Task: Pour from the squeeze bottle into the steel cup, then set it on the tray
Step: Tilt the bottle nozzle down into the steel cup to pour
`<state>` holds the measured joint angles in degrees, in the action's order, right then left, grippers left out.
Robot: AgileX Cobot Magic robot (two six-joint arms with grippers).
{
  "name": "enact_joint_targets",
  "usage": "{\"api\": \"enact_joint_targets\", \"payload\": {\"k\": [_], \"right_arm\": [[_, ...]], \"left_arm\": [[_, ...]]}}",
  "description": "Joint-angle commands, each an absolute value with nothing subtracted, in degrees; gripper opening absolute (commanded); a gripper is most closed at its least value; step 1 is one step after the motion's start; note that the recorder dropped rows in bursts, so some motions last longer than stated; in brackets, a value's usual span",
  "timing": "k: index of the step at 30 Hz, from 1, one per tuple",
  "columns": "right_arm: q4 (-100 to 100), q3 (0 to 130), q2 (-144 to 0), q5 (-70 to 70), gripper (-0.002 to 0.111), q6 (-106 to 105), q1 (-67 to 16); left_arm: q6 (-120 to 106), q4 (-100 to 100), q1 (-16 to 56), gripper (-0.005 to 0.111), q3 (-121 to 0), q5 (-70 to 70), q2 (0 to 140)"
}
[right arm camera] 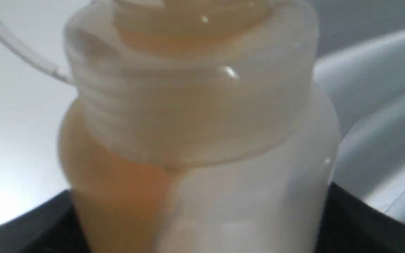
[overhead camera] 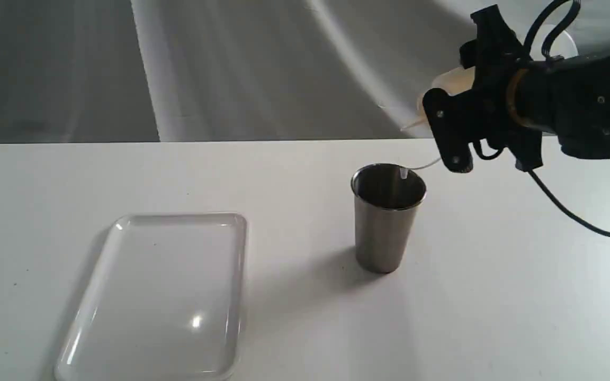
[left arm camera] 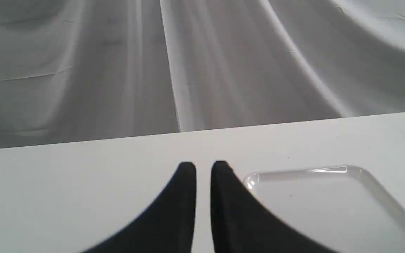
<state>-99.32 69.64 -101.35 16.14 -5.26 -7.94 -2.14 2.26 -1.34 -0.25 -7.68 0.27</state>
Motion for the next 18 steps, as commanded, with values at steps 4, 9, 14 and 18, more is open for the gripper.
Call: {"api": "enact_joint_targets", "payload": {"k": [4, 9, 14, 18], "right_arm": [[-99.9, 70.1, -101.1, 17.2, 0.009, -8.0, -8.1], [-99.9, 70.1, -101.1, 16.9, 0.009, -11.6, -8.1], [-99.9, 70.1, -101.1, 15.9, 0.009, -11.9, -8.1], [-99.9, 70.1, -101.1, 15.7, 0.009, -13.3, -8.1]], "left_arm": [[-2.0, 2.3, -0.4, 0.008, 0.0, -7.6, 0.0], [-2.0, 2.3, -0.4, 0.008, 0.0, -7.6, 0.0], [-2.0, 2.3, -0.4, 0.008, 0.0, -7.6, 0.0], [-1.9, 2.3, -0.4, 0.008, 0.0, -7.6, 0.0]]}}
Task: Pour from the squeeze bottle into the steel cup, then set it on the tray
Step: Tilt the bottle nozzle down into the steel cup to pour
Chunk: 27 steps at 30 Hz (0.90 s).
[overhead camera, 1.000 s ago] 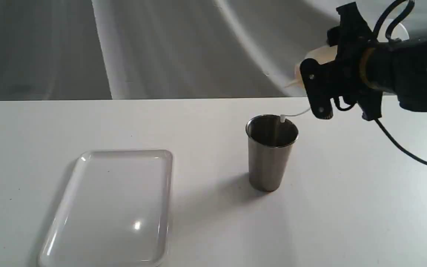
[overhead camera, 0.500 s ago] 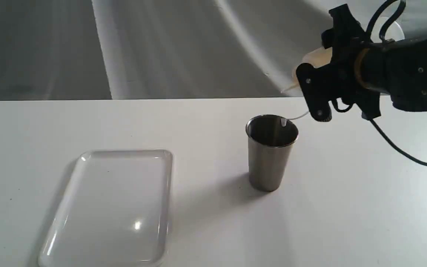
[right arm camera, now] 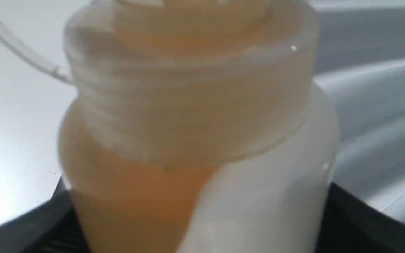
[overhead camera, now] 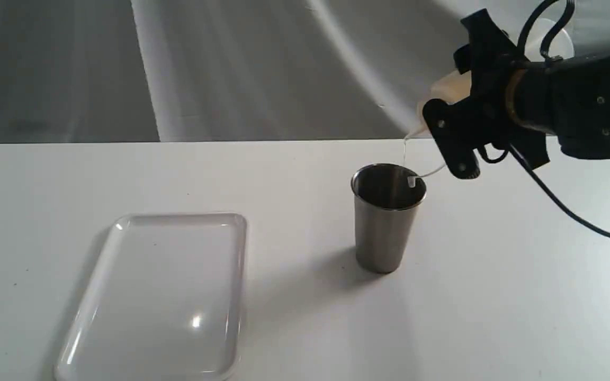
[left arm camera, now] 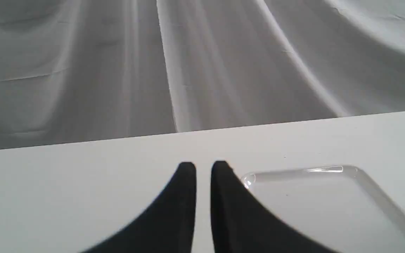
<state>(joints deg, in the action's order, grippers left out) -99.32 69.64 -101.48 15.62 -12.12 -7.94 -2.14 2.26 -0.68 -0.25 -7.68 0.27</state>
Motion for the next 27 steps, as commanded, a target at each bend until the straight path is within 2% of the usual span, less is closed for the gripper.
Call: {"api": "enact_joint_targets", "payload": {"k": [1, 27], "right_arm": [[-99.9, 70.1, -101.1, 15.7, 0.009, -13.7, -8.1], [-99.9, 70.1, -101.1, 13.8, 0.009, -19.5, -8.6]], "left_arm": [[-1.9, 2.3, -0.4, 0.008, 0.0, -7.6, 0.0], [-1.8, 2.3, -0.4, 0.008, 0.0, -7.6, 0.0]]}}
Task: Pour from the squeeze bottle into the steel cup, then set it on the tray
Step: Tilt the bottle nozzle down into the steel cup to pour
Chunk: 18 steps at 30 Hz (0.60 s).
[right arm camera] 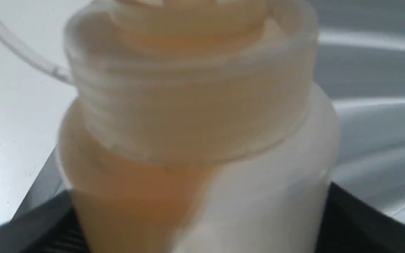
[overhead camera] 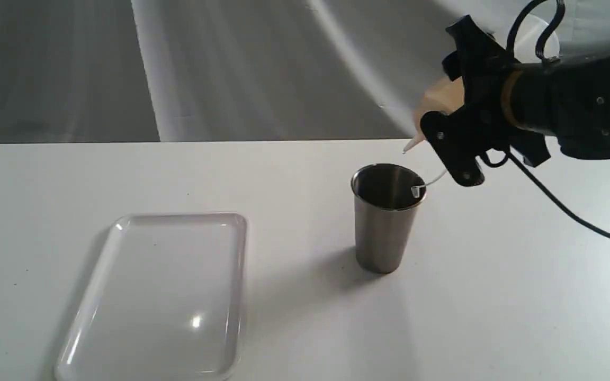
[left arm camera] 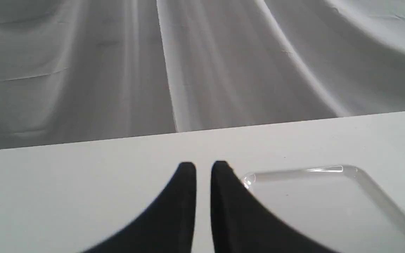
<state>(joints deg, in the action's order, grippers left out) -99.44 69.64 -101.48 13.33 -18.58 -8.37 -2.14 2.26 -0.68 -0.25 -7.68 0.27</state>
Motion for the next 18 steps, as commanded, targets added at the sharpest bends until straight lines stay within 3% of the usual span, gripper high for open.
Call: {"api": "enact_joint_targets", "payload": {"k": [1, 18], "right_arm": [[-99.9, 70.1, -101.1, 13.7, 0.009, -19.7, -8.6], [-99.9, 70.1, -101.4, 15.0, 0.009, -19.4, -8.6]], "left_arm": [[-1.8, 2.3, -0.4, 0.008, 0.0, -7.6, 0.0], [-2.0, 2.3, -0.4, 0.008, 0.0, -7.6, 0.0]]}}
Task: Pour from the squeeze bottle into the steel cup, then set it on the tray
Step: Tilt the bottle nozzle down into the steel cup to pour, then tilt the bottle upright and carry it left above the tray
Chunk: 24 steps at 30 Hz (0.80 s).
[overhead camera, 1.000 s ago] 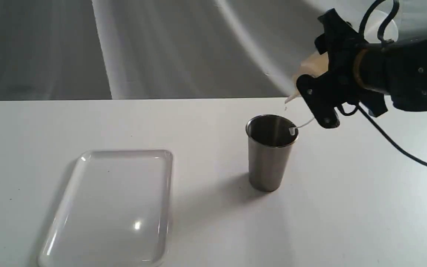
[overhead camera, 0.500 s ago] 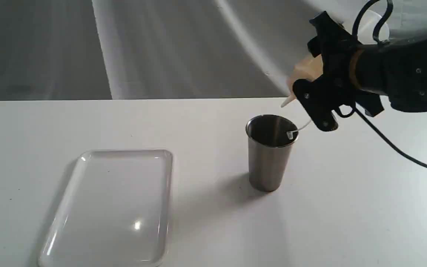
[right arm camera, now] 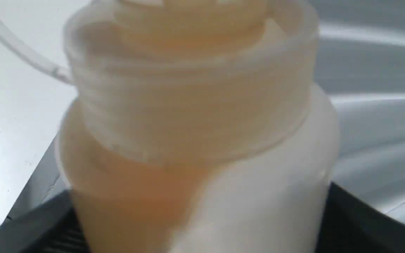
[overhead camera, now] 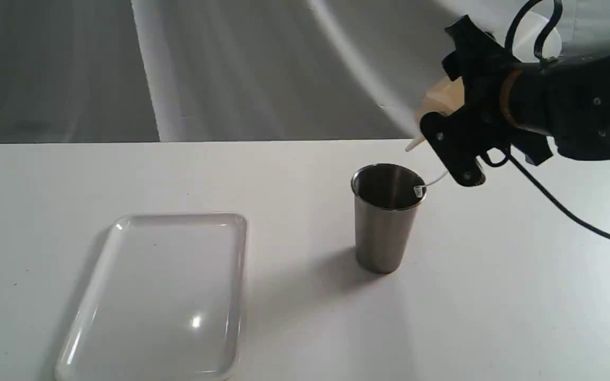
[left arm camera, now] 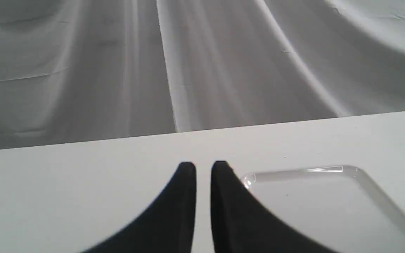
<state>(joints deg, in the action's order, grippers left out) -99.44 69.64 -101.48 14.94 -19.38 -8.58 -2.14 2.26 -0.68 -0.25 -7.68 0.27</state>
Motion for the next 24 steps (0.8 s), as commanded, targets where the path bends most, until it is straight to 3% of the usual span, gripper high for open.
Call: {"api": "enact_joint_targets", "payload": {"k": [1, 7, 24], "right_arm": [[-99.9, 70.1, -101.6, 15.0, 0.009, -19.4, -8.6], [-99.9, 70.1, -101.6, 15.3, 0.009, -17.7, -8.6], [-99.9, 74.6, -98.3, 19.9, 0.009, 12.2, -9.3]], "left_arm": [[-1.9, 2.3, -0.4, 0.008, 0.0, -7.6, 0.0], [-1.9, 2.3, -0.4, 0.008, 0.0, -7.6, 0.0], [-1.9, 2.3, -0.4, 0.008, 0.0, -7.6, 0.0]]}}
